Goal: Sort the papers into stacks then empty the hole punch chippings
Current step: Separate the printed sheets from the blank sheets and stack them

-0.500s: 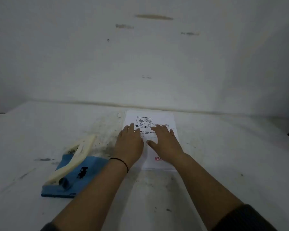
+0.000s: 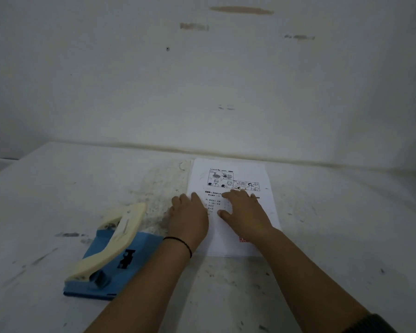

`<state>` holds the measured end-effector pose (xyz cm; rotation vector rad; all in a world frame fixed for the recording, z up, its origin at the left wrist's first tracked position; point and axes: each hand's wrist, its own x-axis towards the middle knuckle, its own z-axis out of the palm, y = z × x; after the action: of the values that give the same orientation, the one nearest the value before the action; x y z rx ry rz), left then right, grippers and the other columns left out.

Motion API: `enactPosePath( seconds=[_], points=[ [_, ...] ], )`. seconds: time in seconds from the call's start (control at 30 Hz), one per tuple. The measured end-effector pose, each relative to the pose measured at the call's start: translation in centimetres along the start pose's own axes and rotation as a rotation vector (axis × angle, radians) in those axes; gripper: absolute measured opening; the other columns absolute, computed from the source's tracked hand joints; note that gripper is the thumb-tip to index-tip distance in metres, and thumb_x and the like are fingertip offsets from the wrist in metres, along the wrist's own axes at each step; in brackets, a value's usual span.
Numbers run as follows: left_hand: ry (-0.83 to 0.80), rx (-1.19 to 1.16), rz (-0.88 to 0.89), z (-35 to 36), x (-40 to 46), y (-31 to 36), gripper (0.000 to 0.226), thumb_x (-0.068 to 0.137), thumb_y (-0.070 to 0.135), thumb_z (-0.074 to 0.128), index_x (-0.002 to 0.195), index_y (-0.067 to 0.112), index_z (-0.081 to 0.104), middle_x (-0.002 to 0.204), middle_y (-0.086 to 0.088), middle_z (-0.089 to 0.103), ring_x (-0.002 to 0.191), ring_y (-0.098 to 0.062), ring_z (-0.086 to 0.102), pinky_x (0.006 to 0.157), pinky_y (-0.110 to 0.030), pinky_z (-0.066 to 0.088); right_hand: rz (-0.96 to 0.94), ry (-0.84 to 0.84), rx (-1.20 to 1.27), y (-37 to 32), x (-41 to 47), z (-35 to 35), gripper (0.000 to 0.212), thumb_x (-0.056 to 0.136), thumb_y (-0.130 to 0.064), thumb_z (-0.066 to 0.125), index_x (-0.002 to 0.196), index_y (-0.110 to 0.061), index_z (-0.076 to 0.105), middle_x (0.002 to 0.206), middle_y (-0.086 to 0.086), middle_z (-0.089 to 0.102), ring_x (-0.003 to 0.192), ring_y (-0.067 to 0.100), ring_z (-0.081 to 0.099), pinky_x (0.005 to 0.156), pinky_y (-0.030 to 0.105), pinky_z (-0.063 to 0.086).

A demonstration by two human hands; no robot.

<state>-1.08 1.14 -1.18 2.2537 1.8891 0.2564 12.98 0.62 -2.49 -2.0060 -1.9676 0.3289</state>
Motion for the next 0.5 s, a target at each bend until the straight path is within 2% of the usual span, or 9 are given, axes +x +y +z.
enactPosePath(
  seconds=[0.13,0.3,0.4,0.5],
  points=[
    [0.05,-0.033,-0.011,0.3,-0.1,0.1,0.028,0.095,0.011,0.038,0.123,0.011,0.04,0.128,-0.012,0.045,0.119,-0.026,0.037,0.093,-0.033,0.037,0.022,-0.027,0.03,-0.1,0.0,0.4,0.052,0.093,-0.038,0.048,0.141,-0.019,0.038,0.152,0.003,0.031,0.143,0.02,0.019,0.118,0.039,0.01],
    [0.13,-0.099,0.022,1.0,0.1,0.0,0.051,0.095,0.014,0.039,0.143,0.015,0.022,0.141,-0.011,0.034,0.124,-0.027,0.035,0.101,-0.035,0.031,0.03,-0.036,0.039,0.1,0.0,0.4,0.052,0.093,-0.039,0.048,0.141,-0.022,0.037,0.154,0.002,0.027,0.144,0.019,0.017,0.118,0.04,0.009],
    [0.156,-0.244,0.002,0.9,0.4,0.1,0.061,0.092,0.006,0.04,0.146,0.016,0.015,0.144,-0.011,0.031,0.125,-0.026,0.035,0.098,-0.034,0.035,0.034,-0.022,0.065,0.2,-0.1,0.5,0.052,0.093,-0.04,0.049,0.14,-0.023,0.038,0.154,0.001,0.028,0.144,0.018,0.019,0.117,0.038,0.009],
    [0.212,-0.328,-0.009,0.7,0.6,-0.2,0.067,0.088,-0.005,0.04,0.147,0.013,0.013,0.142,-0.012,0.034,0.126,-0.024,0.035,0.101,-0.03,0.033,0.043,-0.022,0.107,0.2,-0.2,0.4,0.052,0.093,-0.039,0.05,0.14,-0.023,0.039,0.155,0.001,0.026,0.145,0.018,0.017,0.118,0.038,0.007]
  ],
)
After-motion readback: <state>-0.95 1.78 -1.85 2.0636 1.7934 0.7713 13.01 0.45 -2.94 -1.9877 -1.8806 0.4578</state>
